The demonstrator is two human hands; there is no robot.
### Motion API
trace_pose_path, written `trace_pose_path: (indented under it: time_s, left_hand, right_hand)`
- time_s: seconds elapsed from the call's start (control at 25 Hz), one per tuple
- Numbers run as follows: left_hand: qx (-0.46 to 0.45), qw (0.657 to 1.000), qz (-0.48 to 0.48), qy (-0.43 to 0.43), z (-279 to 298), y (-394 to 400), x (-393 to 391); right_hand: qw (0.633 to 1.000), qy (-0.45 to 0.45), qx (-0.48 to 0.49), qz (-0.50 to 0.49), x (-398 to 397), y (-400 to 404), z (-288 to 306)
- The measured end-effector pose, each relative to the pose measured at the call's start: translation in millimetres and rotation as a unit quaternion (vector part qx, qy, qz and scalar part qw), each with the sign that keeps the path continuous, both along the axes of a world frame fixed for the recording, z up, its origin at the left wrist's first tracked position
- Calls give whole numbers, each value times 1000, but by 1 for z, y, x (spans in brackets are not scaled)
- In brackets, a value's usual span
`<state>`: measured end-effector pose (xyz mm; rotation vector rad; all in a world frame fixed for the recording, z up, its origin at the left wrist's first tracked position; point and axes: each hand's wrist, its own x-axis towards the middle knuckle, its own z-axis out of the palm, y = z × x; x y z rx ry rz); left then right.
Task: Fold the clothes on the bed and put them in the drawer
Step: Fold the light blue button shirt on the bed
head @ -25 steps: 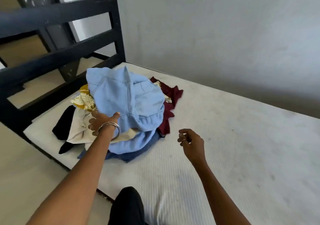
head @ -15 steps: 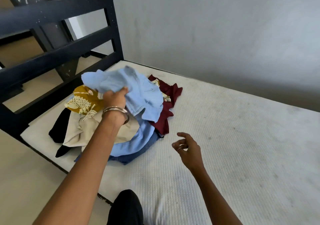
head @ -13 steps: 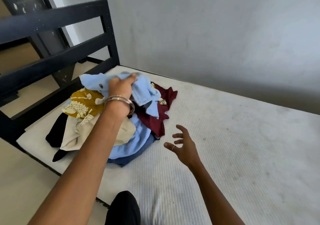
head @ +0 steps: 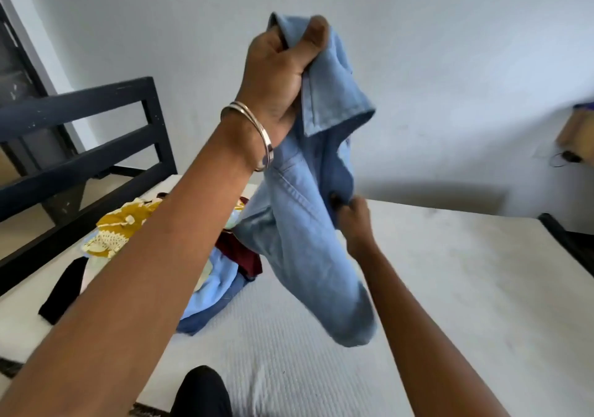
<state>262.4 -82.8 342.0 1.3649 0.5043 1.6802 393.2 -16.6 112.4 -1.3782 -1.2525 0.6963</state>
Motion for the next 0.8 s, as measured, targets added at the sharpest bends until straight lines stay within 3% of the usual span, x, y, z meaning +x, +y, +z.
trace_pose_path:
  time_s: [0.08, 0.2, 0.28, 0.4, 0.56, 0.64, 0.72, 0.8]
  left_hand:
    - [-4, 1000, 22, 18, 8, -7, 4]
    - [1, 986, 107, 129, -17, 0, 13]
    - [24, 954, 175, 241, -54, -1, 33]
    - [15, 852, 310, 421, -101, -5, 55]
    - [11, 773, 193, 605, -160, -8, 86]
    - [52, 778, 88, 620, -187, -8, 96]
    - [40, 808, -12, 588, -207, -20, 104]
    - [0, 841, -23, 541, -218, -28, 104]
  right_hand:
    - [991, 65, 32, -112, 44, -16, 28]
    - [959, 141, 128, -211, 112, -47, 77]
    - [964, 63, 149, -213, 146, -74, 100]
    - [969, -92, 163, -162, 159, -99, 112]
    - [945, -278, 165, -46, 155, -120, 108]
    - [943, -276, 181, -33, 153, -126, 110]
    - [949, -248, 195, -26, 157, -131, 115]
    - [947, -248, 203, -30, 166, -132, 118]
